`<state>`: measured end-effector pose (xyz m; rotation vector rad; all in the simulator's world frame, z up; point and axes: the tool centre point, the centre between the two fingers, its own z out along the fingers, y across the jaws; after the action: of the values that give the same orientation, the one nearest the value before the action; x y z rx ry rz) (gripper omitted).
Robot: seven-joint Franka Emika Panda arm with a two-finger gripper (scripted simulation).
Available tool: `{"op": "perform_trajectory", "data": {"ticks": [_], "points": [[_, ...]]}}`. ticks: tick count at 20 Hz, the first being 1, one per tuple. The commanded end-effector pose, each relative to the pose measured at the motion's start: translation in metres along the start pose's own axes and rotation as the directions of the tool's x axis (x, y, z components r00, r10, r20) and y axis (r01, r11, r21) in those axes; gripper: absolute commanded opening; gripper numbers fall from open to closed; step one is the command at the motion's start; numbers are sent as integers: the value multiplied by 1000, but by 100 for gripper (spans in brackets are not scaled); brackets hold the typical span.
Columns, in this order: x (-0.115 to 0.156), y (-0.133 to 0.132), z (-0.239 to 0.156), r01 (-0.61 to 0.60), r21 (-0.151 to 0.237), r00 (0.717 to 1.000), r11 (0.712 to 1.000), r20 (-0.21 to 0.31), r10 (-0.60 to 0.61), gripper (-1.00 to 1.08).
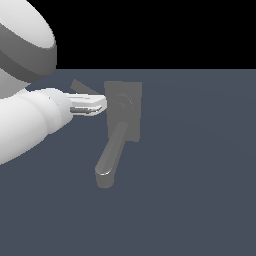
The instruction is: Turn on the faucet by rotating a designated handle.
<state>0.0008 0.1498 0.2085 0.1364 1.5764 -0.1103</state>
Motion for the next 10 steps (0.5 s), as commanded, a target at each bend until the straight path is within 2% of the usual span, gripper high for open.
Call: {"op": "perform_trajectory", "data": {"ticks": [1, 8, 9, 10], "points": [[-12, -2, 0, -3, -1, 1000, 1000, 7, 3, -100], [-38, -10, 0, -4, -2, 1000, 1000, 10, 4, -100], [-38, -10, 0, -4, -2, 1000, 1000, 10, 4, -100], [-27, -11, -2, 0, 2, 1000, 1000, -4, 0, -100]]}}
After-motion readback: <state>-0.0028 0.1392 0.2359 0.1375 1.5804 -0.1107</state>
